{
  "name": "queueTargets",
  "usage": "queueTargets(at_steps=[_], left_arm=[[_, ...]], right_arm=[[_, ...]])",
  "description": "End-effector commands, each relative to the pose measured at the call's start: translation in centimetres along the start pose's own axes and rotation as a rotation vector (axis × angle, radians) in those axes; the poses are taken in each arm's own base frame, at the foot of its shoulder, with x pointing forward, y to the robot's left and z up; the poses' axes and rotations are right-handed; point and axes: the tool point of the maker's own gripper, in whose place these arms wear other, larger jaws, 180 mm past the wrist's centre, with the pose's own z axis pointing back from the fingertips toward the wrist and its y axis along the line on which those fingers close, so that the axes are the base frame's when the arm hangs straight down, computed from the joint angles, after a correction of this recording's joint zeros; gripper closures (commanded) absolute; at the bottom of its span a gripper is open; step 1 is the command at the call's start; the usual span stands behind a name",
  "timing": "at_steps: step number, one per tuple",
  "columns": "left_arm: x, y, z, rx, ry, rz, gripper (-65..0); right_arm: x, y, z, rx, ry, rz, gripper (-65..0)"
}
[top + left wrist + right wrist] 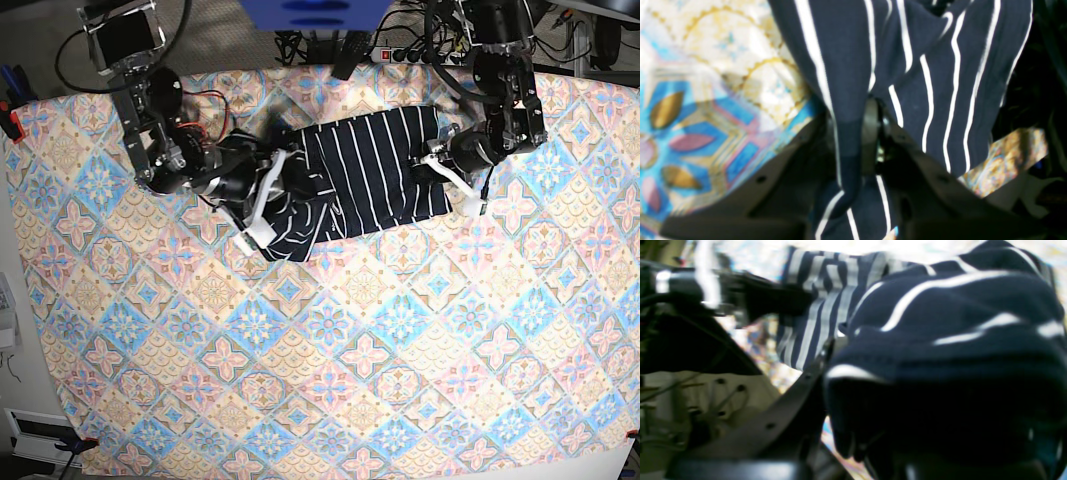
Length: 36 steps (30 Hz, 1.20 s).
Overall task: Fold the T-shirt properly
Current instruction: 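Lift the strip with both grippers and fold it in half onto itself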
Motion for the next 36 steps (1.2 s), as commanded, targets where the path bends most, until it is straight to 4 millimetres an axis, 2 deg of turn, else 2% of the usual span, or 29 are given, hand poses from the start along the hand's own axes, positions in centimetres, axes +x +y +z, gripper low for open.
queueTargets(at_steps=[1,3,6,9,12,15,21,24,30,33,36], left_arm=[[1.0,-0.3,0.1,-0.006,-0.024,-0.015,-2.4],[0.9,-0.6,-0.1,-0.012,-0.024,-0.011,-2.4],[0.9,-0.7,-0.2,-0.013,-0.026,-0.01,-2.4],[0.9,-0.8,-0.3,-0.015,-0.023,-0.009,-2.4],[0.8,-1.1,-0.5,-0.023,-0.025,-0.004,-2.4],[0.8,-1.2,-0.5,-0.026,-0.025,-0.002,-2.4],[0.7,-1.4,-0.6,-0.028,-0.024,0.0,-3.2],[0.6,-1.3,-0.4,-0.03,-0.018,0.0,-12.4],[1.3,-1.2,1.6,-0.01,-0.053,-0.065,-39.3],[1.2,-0.3,2.7,0.016,-0.053,-0.094,-45.9],[0.7,0.3,3.1,0.031,-0.05,-0.092,-46.6]], right_arm=[[1.8,0.8,0.0,0.021,-0.047,0.04,0.0],[2.6,1.0,-0.4,0.014,-0.045,0.089,0.0],[3.4,3.0,-1.7,0.062,-0.038,0.131,0.0],[4.3,3.0,-2.5,0.068,-0.023,0.165,0.0],[4.0,2.5,-3.4,0.067,0.013,0.17,0.0],[3.9,3.4,-4.7,0.095,0.042,0.187,0.0],[3.2,3.8,-6.9,0.115,0.119,0.216,-0.2],[3.7,4.2,-7.4,0.122,0.124,0.228,-0.2],[3.8,4.3,-7.5,0.124,0.123,0.233,-0.2],[4.0,4.5,-7.5,0.128,0.118,0.234,-0.2],[4.4,4.9,-7.7,0.134,0.113,0.244,-0.2]])
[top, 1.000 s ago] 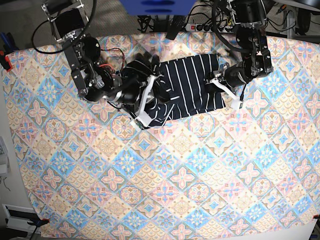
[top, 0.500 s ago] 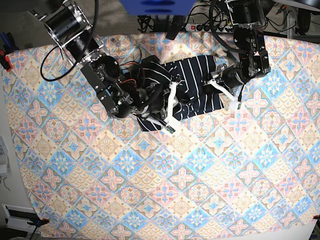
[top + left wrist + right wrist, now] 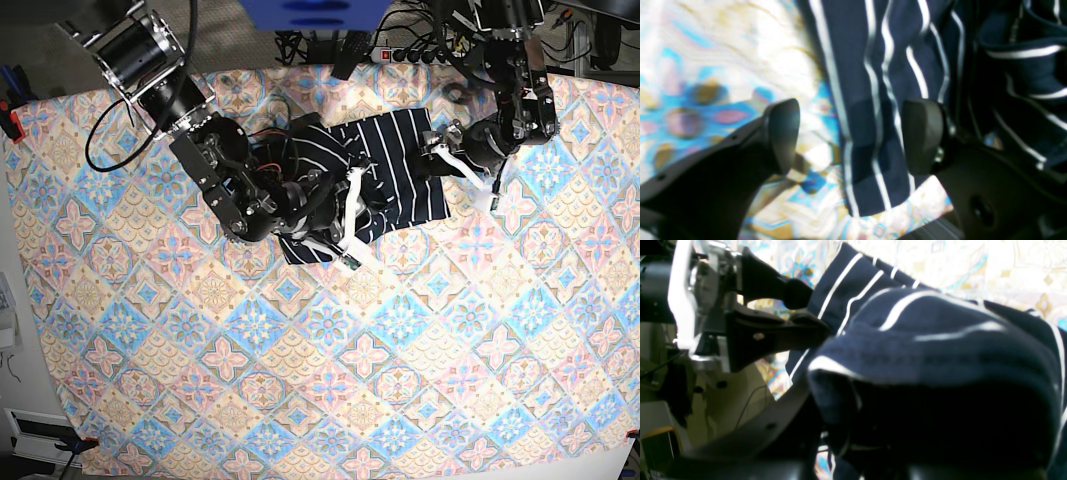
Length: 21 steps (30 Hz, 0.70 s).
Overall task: Fold the T-shirt properly
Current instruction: 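Lift the strip with both grippers and fold it in half onto itself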
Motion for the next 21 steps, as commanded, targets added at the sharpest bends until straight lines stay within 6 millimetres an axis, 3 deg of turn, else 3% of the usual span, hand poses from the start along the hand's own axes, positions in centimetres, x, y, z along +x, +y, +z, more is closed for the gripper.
queueTargets(at_steps=[1,4,12,15,21], left_arm=[[0.5,0.5,0.8,0.006,-0.021,-0.007,-46.6],[0.7,1.4,1.6,0.012,-0.04,0.016,-46.6],[0.7,2.1,2.2,0.026,-0.052,0.035,-46.6],[0.7,2.1,2.2,0.026,-0.052,0.035,-46.6],[0.8,2.1,2.2,0.026,-0.054,0.033,-46.6]], right_arm=[[2.6,0.5,0.5,0.019,-0.061,0.039,-0.2],[3.5,1.8,-0.1,0.045,-0.066,0.072,-0.2],[3.1,3.4,-2.9,0.085,0.006,0.092,-1.0],[3.2,3.6,-3.4,0.09,0.002,0.108,-5.7],[4.2,3.9,-3.1,0.091,-0.016,0.15,-21.8]])
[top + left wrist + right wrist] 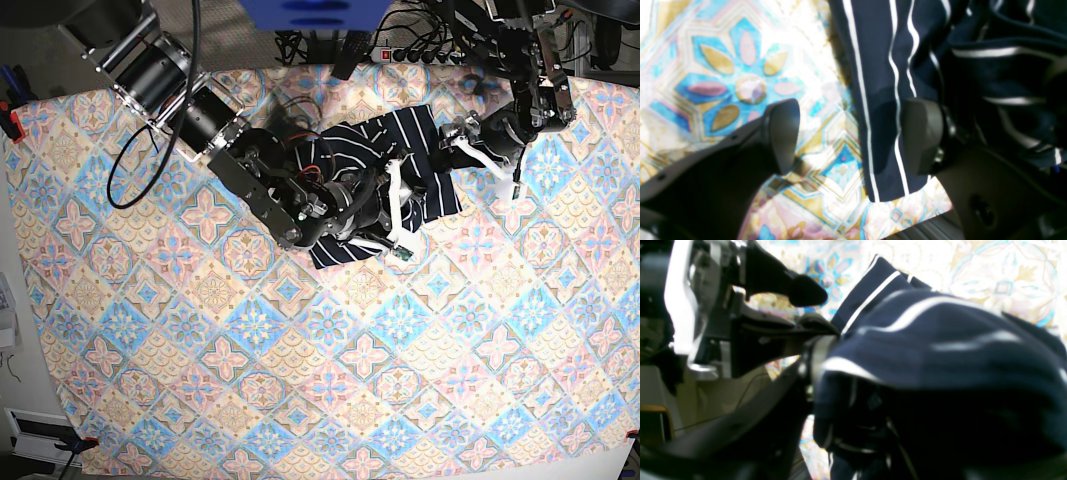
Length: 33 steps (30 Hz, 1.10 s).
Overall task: Fold the T-shirt properly
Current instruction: 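Lift the strip with both grippers and fold it in half onto itself, then press and tuck the folded bundle edges with both grippers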
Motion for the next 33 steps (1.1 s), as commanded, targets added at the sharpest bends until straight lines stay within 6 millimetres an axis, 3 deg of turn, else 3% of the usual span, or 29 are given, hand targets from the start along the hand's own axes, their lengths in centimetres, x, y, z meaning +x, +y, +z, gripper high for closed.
queueTargets(at_steps=[1,8,11,13,18,21,26,29,33], left_arm=[[1.1,-0.2,0.3,-0.011,-0.035,-0.013,-46.6],[1.0,-0.3,0.3,-0.012,-0.031,-0.012,-46.6],[1.0,-0.3,0.3,-0.012,-0.031,-0.012,-46.6],[0.9,-0.3,0.3,-0.013,-0.029,-0.012,-46.6],[0.5,1.1,1.1,0.019,-0.029,0.0,-46.6],[1.1,1.5,1.7,0.032,-0.049,-0.001,-46.5],[2.8,0.4,3.0,0.029,-0.105,-0.048,-43.3],[2.7,-0.4,2.8,0.015,-0.111,-0.042,-31.4],[2.6,-0.6,2.6,0.009,-0.109,-0.04,-16.7]], right_arm=[[3.1,0.6,1.0,0.018,-0.086,0.044,-23.7],[4.4,-0.5,4.8,-0.04,-0.152,0.127,-39.6],[4.8,-2.6,6.9,-0.096,-0.196,0.101,-47.4],[4.0,-4.3,8.2,-0.136,-0.214,0.05,-49.8],[1.2,-9.4,12.3,-0.267,-0.235,-0.059,-50.0],[-1.1,-10.6,13.1,-0.301,-0.2,-0.087,-42.5],[-3.4,-11.3,12.5,-0.348,-0.137,-0.082,-18.3],[-5.0,-10.8,11.2,-0.383,-0.085,-0.06,-4.3],[-6.3,-10.1,9.7,-0.396,-0.044,-0.051,0.0]])
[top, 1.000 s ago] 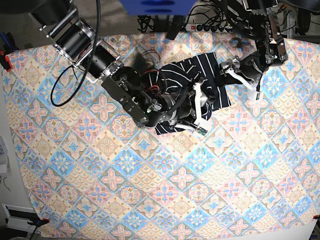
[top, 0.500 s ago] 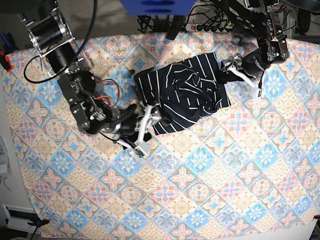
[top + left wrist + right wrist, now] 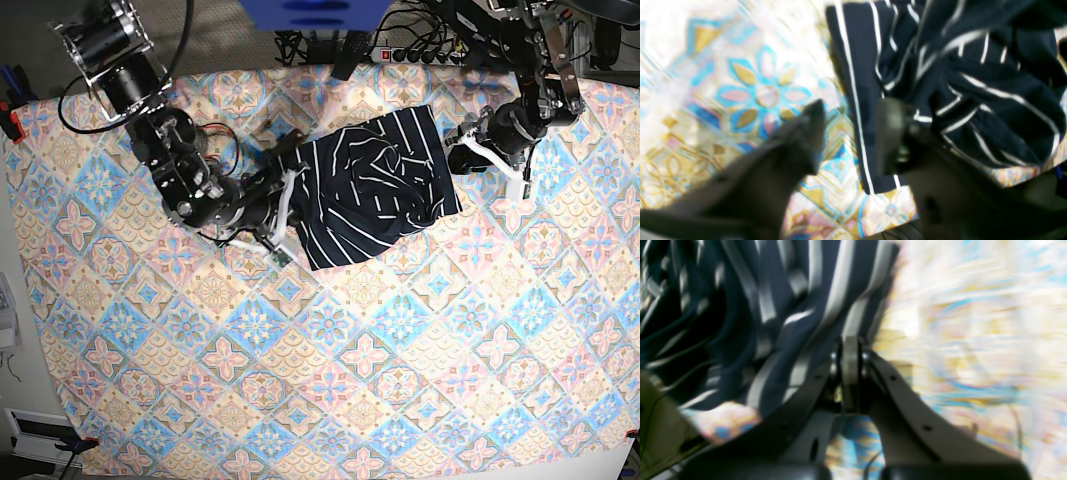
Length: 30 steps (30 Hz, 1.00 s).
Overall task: Fold the T-shirt properly
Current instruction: 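Press and tuck the folded bundle edges with both grippers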
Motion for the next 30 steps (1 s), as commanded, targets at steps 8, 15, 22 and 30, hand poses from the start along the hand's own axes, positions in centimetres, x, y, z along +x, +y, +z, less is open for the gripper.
queueTargets(at_steps=[8,15,22,30], left_arm=[[1.4,-0.2,0.3,-0.008,-0.042,-0.012,-12.4],[1.4,-0.2,0.3,-0.006,-0.044,-0.014,-12.4],[1.4,-0.2,0.3,-0.01,-0.045,-0.012,-12.4],[1.4,-0.3,1.0,-0.006,-0.053,-0.029,-12.4]], right_arm=[[0.5,5.8,-1.6,0.097,0.015,0.177,0.0],[1.2,12.0,-2.8,0.221,0.036,0.378,0.0],[4.6,15.4,-2.9,0.273,-0.018,0.501,0.0],[7.4,12.5,-2.3,0.206,-0.08,0.442,0.0]])
